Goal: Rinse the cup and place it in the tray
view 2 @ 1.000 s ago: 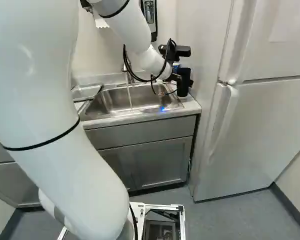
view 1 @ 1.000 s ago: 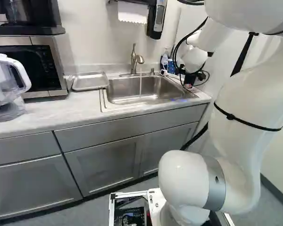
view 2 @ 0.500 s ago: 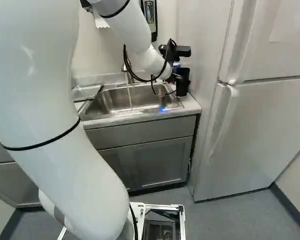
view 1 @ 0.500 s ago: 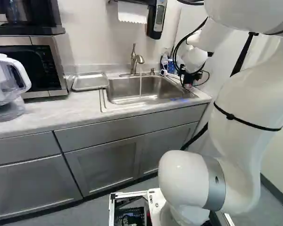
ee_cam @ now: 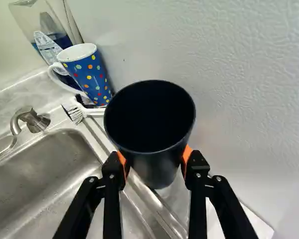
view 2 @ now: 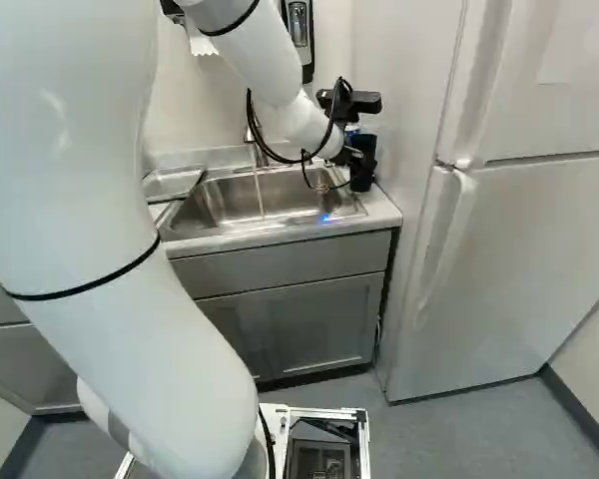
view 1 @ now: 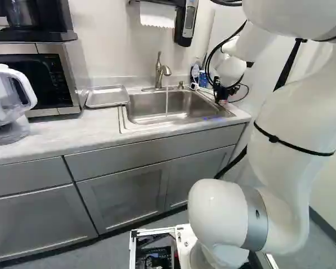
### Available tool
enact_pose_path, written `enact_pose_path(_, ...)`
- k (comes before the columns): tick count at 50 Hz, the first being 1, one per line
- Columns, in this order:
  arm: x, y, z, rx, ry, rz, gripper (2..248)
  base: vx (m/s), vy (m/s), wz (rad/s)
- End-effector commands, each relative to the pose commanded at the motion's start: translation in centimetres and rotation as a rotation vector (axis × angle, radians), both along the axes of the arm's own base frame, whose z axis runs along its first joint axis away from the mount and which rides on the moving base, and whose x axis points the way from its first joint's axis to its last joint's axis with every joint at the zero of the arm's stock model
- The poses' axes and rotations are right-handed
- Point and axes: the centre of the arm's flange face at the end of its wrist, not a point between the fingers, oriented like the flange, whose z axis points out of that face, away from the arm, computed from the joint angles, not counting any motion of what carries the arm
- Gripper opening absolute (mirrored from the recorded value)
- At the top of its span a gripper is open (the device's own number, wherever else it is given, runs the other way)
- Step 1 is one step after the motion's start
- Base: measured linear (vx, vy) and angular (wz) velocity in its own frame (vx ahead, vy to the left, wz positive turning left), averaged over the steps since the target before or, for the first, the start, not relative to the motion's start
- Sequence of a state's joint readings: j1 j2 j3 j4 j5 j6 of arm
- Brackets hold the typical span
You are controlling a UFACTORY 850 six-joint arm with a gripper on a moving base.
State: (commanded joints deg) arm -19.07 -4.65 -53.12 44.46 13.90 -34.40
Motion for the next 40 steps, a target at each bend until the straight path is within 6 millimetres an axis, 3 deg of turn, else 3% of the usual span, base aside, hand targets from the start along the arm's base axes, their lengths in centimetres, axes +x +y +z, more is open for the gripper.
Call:
enact_pose_path(12,-0.1,0.0,0.3,-0.002,-0.005,0.000,121,0.000,0.000,0.000)
enact_pose_path(40,-0.7,0.2,3.3,-0.021,-0.060,0.000,121,0.000,0.000,0.000)
